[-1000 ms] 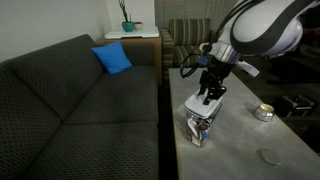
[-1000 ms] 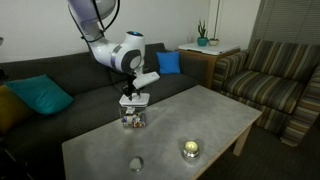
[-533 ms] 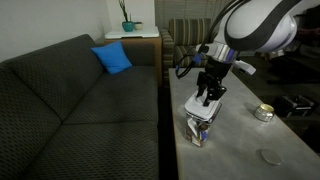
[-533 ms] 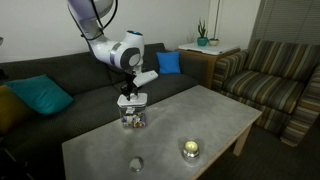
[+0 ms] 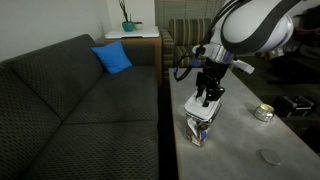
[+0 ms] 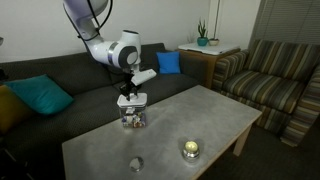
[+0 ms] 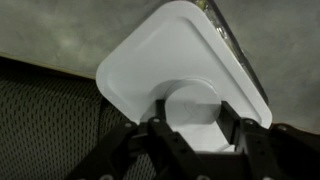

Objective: Place the lid on the container then push the button

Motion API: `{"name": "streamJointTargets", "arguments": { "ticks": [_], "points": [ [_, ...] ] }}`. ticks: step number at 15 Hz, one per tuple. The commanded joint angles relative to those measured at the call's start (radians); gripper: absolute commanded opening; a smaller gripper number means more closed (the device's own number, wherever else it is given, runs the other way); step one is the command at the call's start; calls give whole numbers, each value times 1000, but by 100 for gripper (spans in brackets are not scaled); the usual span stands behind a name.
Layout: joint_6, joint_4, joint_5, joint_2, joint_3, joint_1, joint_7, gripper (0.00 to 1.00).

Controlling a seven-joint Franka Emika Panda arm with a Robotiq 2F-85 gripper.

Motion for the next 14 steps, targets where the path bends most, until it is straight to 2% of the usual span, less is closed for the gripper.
{"name": "streamJointTargets", "arguments": {
  "ticks": [1,9,14],
  "points": [
    [5,-47,24,-28,-62,39,53,29],
    [32,-140,2,-73,-116,81,193,29],
    [38,-157,1,-75,-110,78,216,31]
  ]
}}
